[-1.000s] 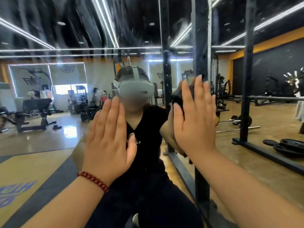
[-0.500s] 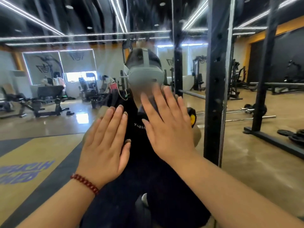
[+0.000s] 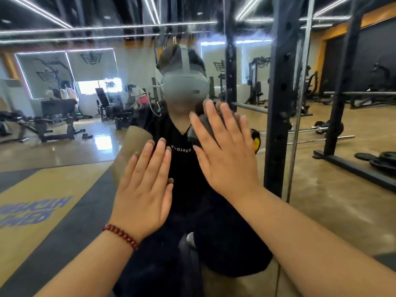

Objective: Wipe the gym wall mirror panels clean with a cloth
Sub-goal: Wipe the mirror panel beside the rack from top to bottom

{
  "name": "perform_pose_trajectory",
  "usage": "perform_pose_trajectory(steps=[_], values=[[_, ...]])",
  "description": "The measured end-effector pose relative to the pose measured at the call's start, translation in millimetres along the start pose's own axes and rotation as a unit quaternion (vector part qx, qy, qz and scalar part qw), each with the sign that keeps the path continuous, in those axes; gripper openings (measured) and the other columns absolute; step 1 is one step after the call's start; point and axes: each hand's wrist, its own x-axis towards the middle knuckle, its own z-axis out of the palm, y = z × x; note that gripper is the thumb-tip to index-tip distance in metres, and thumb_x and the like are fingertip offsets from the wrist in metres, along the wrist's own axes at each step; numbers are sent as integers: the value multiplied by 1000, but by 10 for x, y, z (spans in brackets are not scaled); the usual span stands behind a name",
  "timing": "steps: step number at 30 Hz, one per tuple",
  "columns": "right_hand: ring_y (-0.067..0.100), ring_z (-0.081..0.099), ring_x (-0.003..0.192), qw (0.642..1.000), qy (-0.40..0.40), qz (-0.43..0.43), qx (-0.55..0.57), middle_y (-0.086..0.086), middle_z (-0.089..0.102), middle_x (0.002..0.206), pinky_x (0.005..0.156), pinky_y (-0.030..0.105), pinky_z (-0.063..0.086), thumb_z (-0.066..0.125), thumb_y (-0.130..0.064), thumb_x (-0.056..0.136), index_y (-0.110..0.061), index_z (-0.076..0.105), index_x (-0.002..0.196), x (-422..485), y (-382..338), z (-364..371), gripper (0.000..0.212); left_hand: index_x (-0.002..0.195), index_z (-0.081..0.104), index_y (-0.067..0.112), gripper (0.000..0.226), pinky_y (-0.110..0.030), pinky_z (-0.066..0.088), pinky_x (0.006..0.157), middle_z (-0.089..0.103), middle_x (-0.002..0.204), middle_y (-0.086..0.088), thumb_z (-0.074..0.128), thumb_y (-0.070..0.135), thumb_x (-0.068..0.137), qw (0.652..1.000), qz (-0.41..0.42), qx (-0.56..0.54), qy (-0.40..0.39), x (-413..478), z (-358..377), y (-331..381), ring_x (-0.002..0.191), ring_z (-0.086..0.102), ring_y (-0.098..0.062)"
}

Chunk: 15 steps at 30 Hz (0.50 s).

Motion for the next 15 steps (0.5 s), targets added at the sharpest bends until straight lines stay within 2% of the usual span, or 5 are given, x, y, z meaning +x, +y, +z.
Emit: perform_pose_trajectory(steps=[2,5,10,12,15], values=[[27,18,150,1000,1,-2,11,8,25,161,123,43,7,40,-36,104,-22,31,154,-108,-102,39,53,153,23,0,62,-44,7,124,16,162,-15,36,28,99,1000,6,-3,-5,-62,6,-7,152,7,-28],[24,22,150,990,-42,-137,-9,3,28,161,123,42,12,49,-37,101,-25,35,153,-817,-250,163,56,153,23,0,62,-46,11,123,18,161,-18,35,28,100,1000,16,3,-14,-110,17,-26,151,12,-31],[19,13,151,944,-130,-302,-24,-1,21,162,124,40,0,52,-33,97,-25,31,154,-1365,-143,159,62,154,18,0,66,-44,4,124,9,163,-14,33,33,99,1000,2,5,-21,-144,49,27,152,4,-29],[21,12,152,961,-94,-260,-27,-1,17,163,123,42,4,47,-37,101,-26,26,156,-1113,-98,130,60,154,16,0,67,-45,2,124,6,164,-13,32,34,98,1000,-17,2,-22,-180,66,92,152,1,-28],[22,12,150,997,-24,-78,-11,3,18,162,123,45,5,36,-39,106,-25,22,155,-720,-66,97,53,155,7,2,72,-45,-2,123,-6,165,-10,32,36,98,999,-41,-13,-25,-261,115,209,152,-3,-27]])
